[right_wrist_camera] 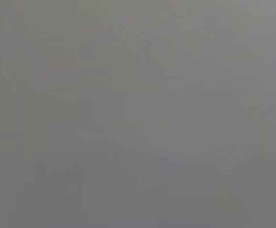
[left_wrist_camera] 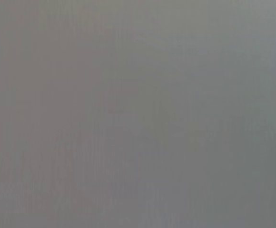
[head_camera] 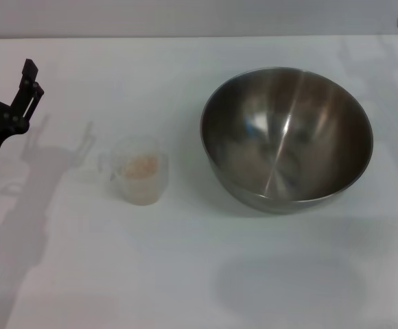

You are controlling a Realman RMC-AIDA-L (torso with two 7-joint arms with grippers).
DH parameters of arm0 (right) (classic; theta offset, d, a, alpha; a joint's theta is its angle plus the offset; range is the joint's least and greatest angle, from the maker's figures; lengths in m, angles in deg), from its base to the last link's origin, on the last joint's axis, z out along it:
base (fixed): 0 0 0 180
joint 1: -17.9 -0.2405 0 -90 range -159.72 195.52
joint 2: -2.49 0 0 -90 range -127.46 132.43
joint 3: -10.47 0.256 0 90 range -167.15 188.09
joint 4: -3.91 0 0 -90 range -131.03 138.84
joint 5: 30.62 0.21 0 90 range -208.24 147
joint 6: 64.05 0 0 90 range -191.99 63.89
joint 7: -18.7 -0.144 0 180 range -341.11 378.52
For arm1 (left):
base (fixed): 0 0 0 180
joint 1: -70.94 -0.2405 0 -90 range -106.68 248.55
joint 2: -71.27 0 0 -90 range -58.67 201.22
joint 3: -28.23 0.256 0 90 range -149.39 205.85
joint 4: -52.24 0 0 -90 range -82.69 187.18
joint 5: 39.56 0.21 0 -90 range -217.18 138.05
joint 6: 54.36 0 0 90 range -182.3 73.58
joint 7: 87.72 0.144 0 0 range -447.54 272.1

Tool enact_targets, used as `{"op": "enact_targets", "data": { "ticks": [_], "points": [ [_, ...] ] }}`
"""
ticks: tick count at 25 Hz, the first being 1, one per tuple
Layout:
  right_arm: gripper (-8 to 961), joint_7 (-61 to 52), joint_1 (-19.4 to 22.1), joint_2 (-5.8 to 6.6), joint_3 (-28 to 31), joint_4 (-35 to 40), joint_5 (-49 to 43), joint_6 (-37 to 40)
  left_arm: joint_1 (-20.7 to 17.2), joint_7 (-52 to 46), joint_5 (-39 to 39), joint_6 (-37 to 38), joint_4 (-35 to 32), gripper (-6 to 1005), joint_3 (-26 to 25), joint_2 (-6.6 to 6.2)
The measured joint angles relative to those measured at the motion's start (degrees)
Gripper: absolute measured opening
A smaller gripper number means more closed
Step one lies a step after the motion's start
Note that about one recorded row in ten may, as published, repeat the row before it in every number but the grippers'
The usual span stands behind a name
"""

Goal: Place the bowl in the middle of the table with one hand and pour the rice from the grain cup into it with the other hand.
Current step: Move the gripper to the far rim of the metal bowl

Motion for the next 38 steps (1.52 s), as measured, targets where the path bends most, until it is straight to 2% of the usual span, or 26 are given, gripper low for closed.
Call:
{"op": "enact_targets", "data": {
  "ticks": [1, 4, 5, 6, 7, 9, 10, 11, 14, 15, 16, 17, 19, 20, 25, 29, 38],
  "points": [
    [732, 0.00, 0.00, 0.00, 0.00, 0.00, 0.00, 0.00, 0.00, 0.00, 0.00, 0.00, 0.00, 842, 0.00, 0.00],
    [730, -0.02, 2.93, -0.07, 0.26, 12.57, -0.14, -16.32, 0.03, 0.00, -0.01, 0.00, -0.03, 842, -0.44, 0.00],
    [730, 0.00, 3.99, -0.05, 1.17, 20.50, -0.13, -29.60, 0.03, 0.00, 0.00, 0.00, -0.04, 841, -0.65, 0.00],
    [729, 0.00, 3.99, -0.05, 1.17, 20.50, -0.13, -29.60, 0.03, 0.00, 0.00, 0.00, -0.04, 841, -0.65, 0.00],
    [728, 0.00, 4.24, -0.04, 1.83, 24.07, -0.07, -35.41, 0.03, 0.00, 0.00, 0.00, -0.08, 841, -1.05, 0.00],
    [727, 0.23, 4.40, 0.02, 3.77, 31.46, 0.09, -48.61, 0.01, 0.00, -0.01, -0.08, -0.09, 840, -1.79, 0.00],
    [726, 0.24, 3.77, 0.10, 6.19, 37.57, 0.22, -62.18, 0.01, 0.00, -0.01, -0.12, -0.09, 840, -2.03, 0.00],
    [725, 0.24, 3.77, 0.10, 6.19, 37.57, 0.22, -62.18, 0.01, 0.00, -0.01, -0.12, -0.09, 839, -2.03, 0.00],
    [723, 0.40, -0.18, 0.38, 11.57, 44.18, 0.28, -82.81, 0.08, 0.00, 0.07, -0.10, -0.08, 838, -2.51, 0.00],
    [722, 1.16, -4.08, 0.63, 15.71, 44.82, 0.28, -94.21, 0.14, 0.00, 0.16, -0.08, -0.11, 837, -2.52, 0.00],
    [722, 1.16, -4.08, 0.63, 15.71, 44.82, 0.28, -94.21, 0.31, 0.00, 0.26, -0.07, -0.29, 837, -2.50, 0.01],
    [721, 2.18, -6.55, 0.71, 18.53, 44.20, 0.28, -100.09, 0.50, 0.00, 0.29, -0.06, -0.52, 836, -2.45, 0.00],
    [719, 4.51, -10.33, 0.62, 22.59, 41.89, 0.20, -107.17, 1.03, 0.00, 0.30, -0.01, -1.19, 835, -2.27, 0.00],
    [719, 6.82, -13.70, 0.57, 25.59, 38.75, -0.34, -112.95, 1.37, 0.00, 0.33, 0.02, -1.62, 835, -2.15, 0.00],
    [715, 8.74, -17.65, 1.41, 27.36, 33.02, -1.98, -118.04, 2.23, 0.00, 0.34, 0.03, -2.44, 832, -2.29, -0.03],
    [712, 9.78, -19.28, 2.10, 27.51, 28.42, -2.38, -118.82, 2.70, 0.00, 0.35, -0.03, -2.78, 830, -2.29, -0.04],
    [706, 11.78, -20.58, 2.21, 27.66, 20.99, -2.73, -116.64, 3.50, 0.00, 0.35, -0.25, -3.07, 825, -2.51, -0.09]
  ]
}}
